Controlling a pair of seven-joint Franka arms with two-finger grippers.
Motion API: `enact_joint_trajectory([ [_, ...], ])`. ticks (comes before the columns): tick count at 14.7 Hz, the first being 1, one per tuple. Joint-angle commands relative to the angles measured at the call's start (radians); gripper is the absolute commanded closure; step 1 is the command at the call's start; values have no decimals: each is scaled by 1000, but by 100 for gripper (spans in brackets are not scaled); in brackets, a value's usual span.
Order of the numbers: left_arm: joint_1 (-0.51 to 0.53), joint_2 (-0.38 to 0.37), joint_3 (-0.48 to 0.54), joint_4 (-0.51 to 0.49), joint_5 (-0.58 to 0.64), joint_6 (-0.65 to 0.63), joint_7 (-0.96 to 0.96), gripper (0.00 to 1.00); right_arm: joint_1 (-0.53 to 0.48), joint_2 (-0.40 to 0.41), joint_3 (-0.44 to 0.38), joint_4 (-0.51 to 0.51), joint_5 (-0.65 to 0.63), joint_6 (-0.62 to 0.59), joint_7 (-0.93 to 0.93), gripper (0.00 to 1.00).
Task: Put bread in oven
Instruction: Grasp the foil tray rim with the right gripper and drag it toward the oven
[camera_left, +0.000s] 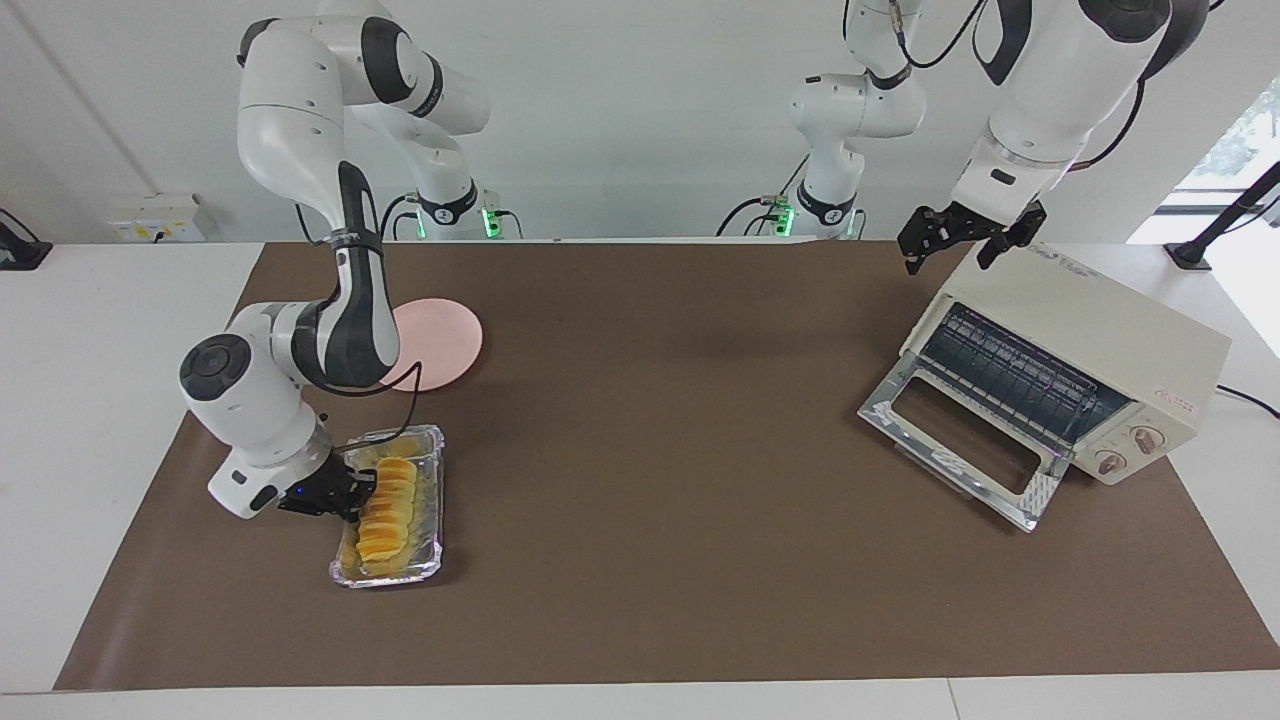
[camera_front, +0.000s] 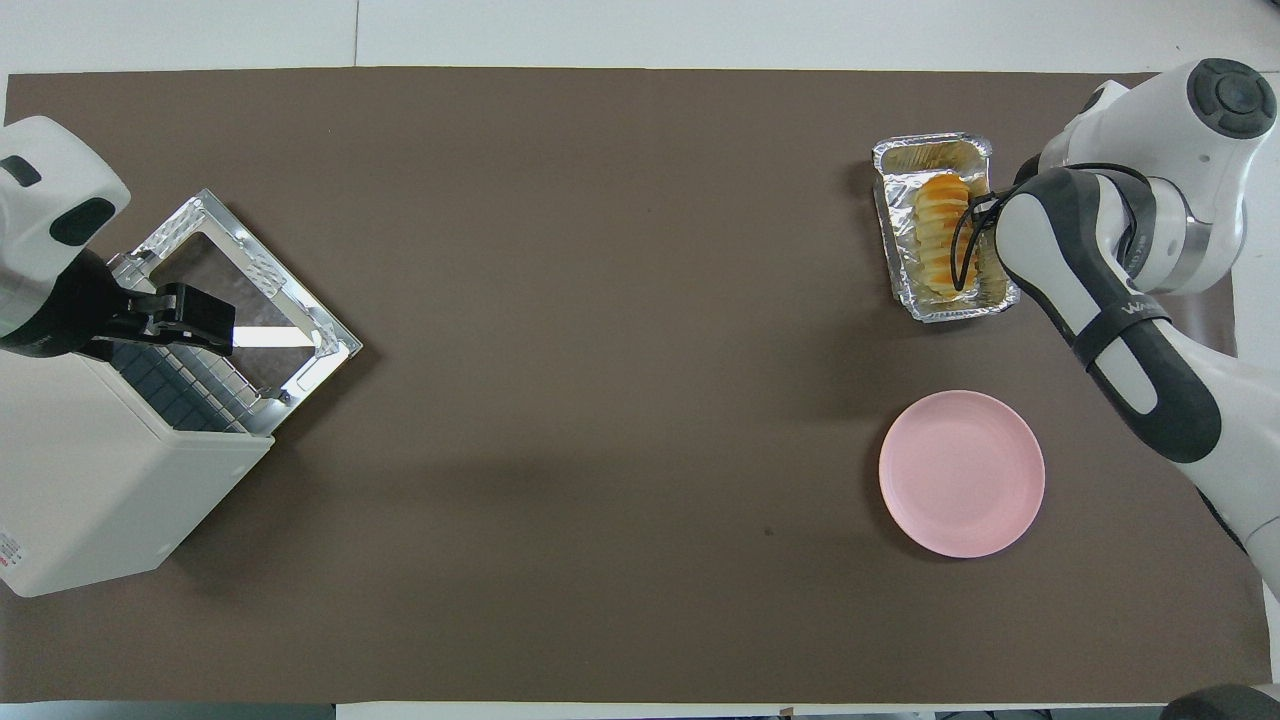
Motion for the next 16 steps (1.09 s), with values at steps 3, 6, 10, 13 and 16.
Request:
enact_joint_trajectory([
  [3,8,-19,-1,-17,-18,9,9,0,13,-15,14,113,12,-180,49,100],
  [6,8,-20,0,-17,-18,9,9,0,62,-56,15,160,14,-291,133,100],
  [10,8,-20,0,-17,-18,9,9,0,189,-115,14,174,69,-375,352,100],
  [13,8,-20,0,-17,-18,9,10,0,326,-110,14,217,101,-382,564,100],
  [16,8,-20,0,-17,-18,9,10,0,439,-103,14,213,152,-328,730,100],
])
